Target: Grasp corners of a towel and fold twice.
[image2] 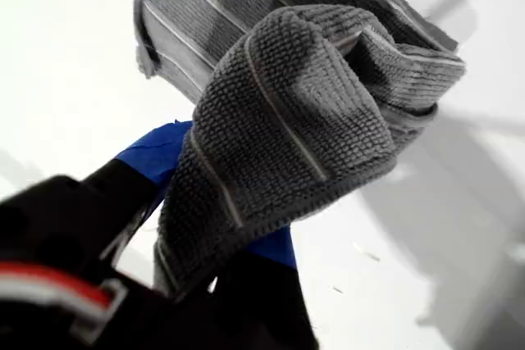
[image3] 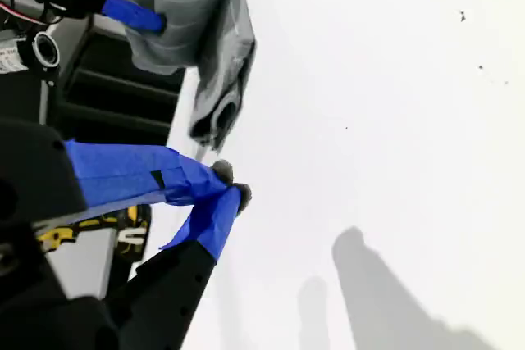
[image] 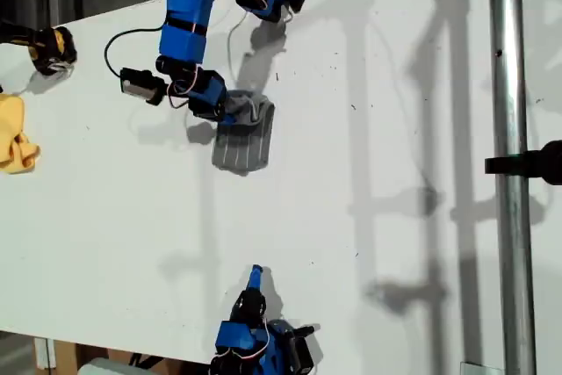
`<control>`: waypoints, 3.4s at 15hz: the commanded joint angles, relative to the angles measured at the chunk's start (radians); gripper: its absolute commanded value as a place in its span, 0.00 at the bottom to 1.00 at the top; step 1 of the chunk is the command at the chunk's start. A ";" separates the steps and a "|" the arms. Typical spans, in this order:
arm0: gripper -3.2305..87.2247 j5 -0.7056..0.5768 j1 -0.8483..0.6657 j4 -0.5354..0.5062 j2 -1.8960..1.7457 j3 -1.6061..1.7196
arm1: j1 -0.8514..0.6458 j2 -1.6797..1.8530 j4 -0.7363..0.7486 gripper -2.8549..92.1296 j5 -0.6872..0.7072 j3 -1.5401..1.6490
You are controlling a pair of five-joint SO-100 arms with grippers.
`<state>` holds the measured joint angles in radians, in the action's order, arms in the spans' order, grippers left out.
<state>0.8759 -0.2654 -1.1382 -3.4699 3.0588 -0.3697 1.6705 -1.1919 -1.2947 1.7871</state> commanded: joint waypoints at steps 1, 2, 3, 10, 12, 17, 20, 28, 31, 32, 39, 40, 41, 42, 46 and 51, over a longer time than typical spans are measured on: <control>0.01 0.009 0.000 -0.005 -0.006 -0.009 | 0.017 -0.115 0.026 0.03 0.034 -0.224; 0.01 0.009 0.000 -0.005 -0.006 -0.009 | 0.023 -0.170 0.028 0.03 0.041 -0.290; 0.01 0.009 -0.002 -0.005 -0.006 -0.009 | 0.023 -0.230 0.041 0.03 0.048 -0.330; 0.01 0.009 -0.006 -0.003 -0.006 -0.005 | 0.040 -0.488 0.133 0.22 0.080 -0.518; 0.01 0.009 -0.009 -0.002 -0.006 -0.003 | 0.058 -0.422 0.196 0.30 0.184 -0.588; 0.01 0.012 -0.003 -0.002 -0.006 -0.003 | 0.044 -0.225 0.407 0.57 0.295 -0.549; 0.03 0.020 -0.005 -0.002 -0.006 0.000 | 0.032 0.000 0.436 0.57 0.295 -0.411; 0.01 0.014 0.037 0.100 -0.006 0.026 | 0.031 0.841 0.003 0.03 0.098 0.416; 0.01 0.021 0.124 0.196 -0.006 0.063 | 0.126 1.279 -0.048 0.03 -0.115 0.873; 0.01 0.023 0.121 0.156 -0.006 0.063 | 0.140 1.419 -0.115 0.03 -0.161 0.965; 0.01 0.308 -0.078 -0.150 -0.005 0.061 | 0.150 1.614 -0.221 0.12 -0.190 1.111; 0.01 0.186 -0.078 -0.150 -0.005 0.061 | 0.149 1.615 -0.236 0.12 -0.190 1.106; 0.01 0.066 -0.075 -0.149 -0.005 0.061 | 0.155 1.615 -0.236 0.12 -0.190 1.108; 0.01 0.072 -0.078 -0.149 -0.005 0.061 | 0.158 1.615 -0.236 0.12 -0.190 1.108; 0.01 0.072 -0.078 -0.149 -0.005 0.061 | 0.158 1.615 -0.236 0.12 -0.190 1.108; 0.01 0.072 -0.078 -0.149 -0.005 0.061 | 0.158 1.615 -0.236 0.12 -0.190 1.108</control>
<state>0.9526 -0.3313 -1.2824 -3.4699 3.1186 -0.2148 3.2858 -1.4189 -1.4803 2.9130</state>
